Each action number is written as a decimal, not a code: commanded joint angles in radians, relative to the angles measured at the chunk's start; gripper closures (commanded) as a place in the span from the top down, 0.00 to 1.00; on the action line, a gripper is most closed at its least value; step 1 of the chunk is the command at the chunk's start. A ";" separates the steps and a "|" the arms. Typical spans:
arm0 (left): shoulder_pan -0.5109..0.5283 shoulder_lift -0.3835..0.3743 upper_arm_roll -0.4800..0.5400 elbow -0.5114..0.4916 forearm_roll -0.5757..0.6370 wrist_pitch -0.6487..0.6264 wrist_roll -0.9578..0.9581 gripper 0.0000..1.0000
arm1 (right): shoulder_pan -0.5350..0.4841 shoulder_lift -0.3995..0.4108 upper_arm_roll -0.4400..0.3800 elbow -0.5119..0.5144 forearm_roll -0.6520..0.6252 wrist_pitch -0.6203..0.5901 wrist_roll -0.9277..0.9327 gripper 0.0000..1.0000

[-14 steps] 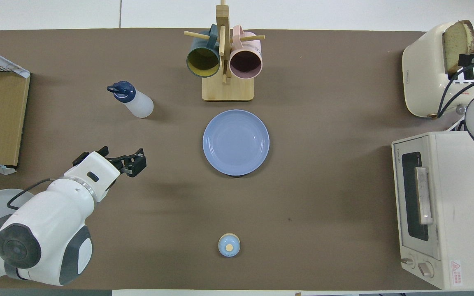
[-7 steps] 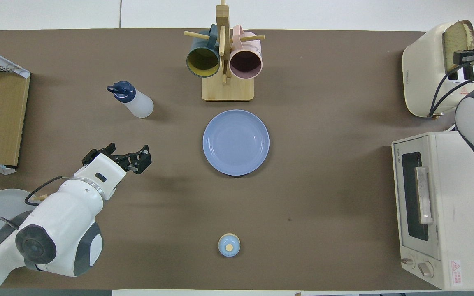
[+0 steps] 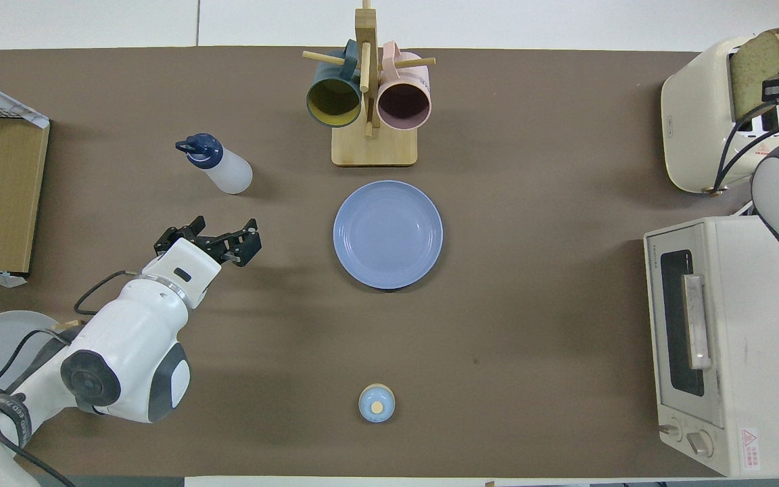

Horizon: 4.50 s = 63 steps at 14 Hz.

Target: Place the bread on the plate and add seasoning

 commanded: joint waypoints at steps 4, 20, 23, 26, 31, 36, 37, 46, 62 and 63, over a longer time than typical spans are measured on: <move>-0.005 0.090 0.014 0.098 -0.009 0.013 0.003 1.00 | 0.064 0.002 0.011 0.157 -0.097 -0.207 -0.012 0.00; -0.236 0.219 0.294 0.255 0.000 0.004 0.009 1.00 | 0.492 -0.217 0.053 0.024 0.208 -0.561 0.569 0.00; -0.416 0.271 0.486 0.286 -0.002 0.010 0.008 1.00 | 0.583 -0.239 0.053 -0.096 0.208 -0.441 0.658 0.00; -0.466 0.291 0.541 0.310 -0.014 0.015 0.003 1.00 | 0.659 -0.219 0.053 -0.178 0.208 -0.299 0.738 0.00; -0.467 0.335 0.541 0.336 -0.048 0.038 -0.001 1.00 | 0.755 -0.136 0.053 -0.211 0.208 -0.140 0.832 0.00; -0.472 0.368 0.537 0.336 -0.068 0.130 -0.001 1.00 | 0.762 -0.147 0.053 -0.315 0.208 0.010 0.840 0.00; -0.472 0.368 0.537 0.330 -0.068 0.133 -0.001 1.00 | 0.764 -0.153 0.054 -0.341 0.208 0.042 0.835 0.00; -0.473 0.357 0.535 0.286 -0.065 0.135 0.009 0.98 | 0.759 -0.193 0.056 -0.490 0.208 0.163 0.832 0.00; -0.481 0.363 0.534 0.292 -0.062 0.130 0.006 0.27 | 0.669 -0.233 0.056 -0.611 0.211 0.216 0.846 0.00; -0.481 0.367 0.534 0.292 -0.060 0.131 0.008 0.12 | 0.669 -0.221 0.056 -0.610 0.211 0.217 0.844 0.00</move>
